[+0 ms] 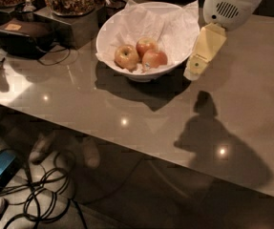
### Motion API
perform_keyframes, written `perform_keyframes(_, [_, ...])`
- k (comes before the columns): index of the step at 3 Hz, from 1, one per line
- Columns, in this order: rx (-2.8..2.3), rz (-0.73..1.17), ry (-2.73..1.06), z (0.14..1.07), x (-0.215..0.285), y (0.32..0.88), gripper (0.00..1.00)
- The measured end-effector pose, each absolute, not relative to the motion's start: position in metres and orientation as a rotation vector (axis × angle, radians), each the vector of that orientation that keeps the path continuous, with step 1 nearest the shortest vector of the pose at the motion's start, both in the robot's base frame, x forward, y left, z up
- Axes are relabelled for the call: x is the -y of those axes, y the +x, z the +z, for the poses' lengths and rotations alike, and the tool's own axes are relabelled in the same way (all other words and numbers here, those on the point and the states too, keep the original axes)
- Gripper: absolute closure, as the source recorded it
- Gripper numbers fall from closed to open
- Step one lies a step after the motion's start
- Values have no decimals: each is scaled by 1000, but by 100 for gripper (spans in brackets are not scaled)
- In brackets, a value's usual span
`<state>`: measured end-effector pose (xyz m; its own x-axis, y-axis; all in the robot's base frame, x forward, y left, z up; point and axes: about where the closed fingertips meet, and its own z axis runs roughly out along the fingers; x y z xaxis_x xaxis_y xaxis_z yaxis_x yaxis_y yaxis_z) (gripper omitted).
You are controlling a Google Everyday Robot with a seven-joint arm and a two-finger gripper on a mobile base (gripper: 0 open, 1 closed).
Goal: Pick apple from white bowl
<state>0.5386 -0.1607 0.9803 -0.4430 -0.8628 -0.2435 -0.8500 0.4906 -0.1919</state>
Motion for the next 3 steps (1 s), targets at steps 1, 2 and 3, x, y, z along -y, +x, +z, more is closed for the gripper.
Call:
perform_keyframes(1, [-2421, -60, -1434, 982, 159, 540, 0])
perform_keyframes(2, [-2396, -53, -1427, 982, 158, 542, 0])
perform_keyframes(3, [-2443, -25, -1366, 973, 148, 557, 0])
